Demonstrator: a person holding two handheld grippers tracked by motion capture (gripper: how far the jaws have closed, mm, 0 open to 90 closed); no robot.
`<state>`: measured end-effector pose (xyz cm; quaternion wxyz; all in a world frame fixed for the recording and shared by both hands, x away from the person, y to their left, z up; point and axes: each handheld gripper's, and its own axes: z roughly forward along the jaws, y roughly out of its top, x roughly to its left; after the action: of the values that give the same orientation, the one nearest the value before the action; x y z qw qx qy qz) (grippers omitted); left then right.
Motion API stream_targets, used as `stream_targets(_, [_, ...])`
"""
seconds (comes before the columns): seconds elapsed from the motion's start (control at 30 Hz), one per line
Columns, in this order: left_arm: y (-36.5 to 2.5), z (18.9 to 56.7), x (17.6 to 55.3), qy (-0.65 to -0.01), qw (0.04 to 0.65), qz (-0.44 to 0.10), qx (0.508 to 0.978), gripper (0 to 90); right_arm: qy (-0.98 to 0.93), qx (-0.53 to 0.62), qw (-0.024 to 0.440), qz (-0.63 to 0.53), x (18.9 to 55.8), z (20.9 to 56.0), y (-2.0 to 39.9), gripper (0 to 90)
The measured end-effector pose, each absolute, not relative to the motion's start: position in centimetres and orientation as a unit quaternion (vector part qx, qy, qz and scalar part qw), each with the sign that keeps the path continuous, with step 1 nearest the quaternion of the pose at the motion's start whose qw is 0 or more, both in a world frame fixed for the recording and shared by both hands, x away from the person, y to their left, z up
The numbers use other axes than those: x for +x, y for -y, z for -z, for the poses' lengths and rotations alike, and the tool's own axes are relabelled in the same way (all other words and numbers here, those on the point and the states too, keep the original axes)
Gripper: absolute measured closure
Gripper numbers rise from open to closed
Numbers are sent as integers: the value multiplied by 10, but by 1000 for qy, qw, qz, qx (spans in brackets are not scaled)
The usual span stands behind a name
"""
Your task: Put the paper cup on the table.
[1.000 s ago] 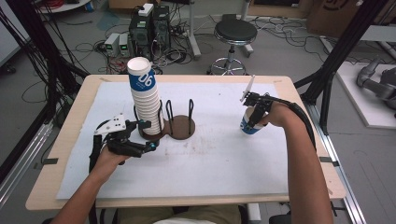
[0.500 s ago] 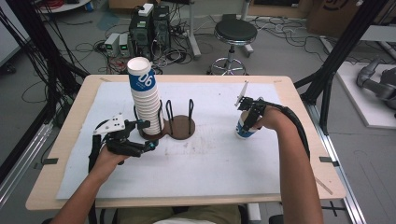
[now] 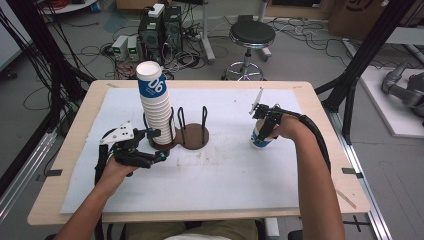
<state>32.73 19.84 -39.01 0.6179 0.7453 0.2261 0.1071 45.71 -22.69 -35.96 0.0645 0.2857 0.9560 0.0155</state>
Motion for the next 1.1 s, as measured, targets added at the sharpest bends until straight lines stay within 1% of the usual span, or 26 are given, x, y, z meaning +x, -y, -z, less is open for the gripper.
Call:
stream_targets(0.2, [-199, 390, 327, -228, 619, -108, 744, 177, -953, 295, 64, -17, 457, 361, 228, 156])
stream_targets(0.4, [-200, 390, 327, -229, 618, -109, 744, 178, -943, 322, 54, -62, 455, 365, 241, 153])
stream_targets(0.53, [-199, 391, 328, -228, 617, -109, 745, 178, -944, 319, 54, -62, 453, 367, 244, 163])
stream_targets(0.63, [-198, 391, 328, -230, 617, -108, 745, 177, -942, 326, 42, -67, 452, 369, 246, 163])
stream_targets(1.1, [-199, 391, 328, -230, 617, -109, 745, 178, -938, 336, 43, -73, 447, 371, 252, 163])
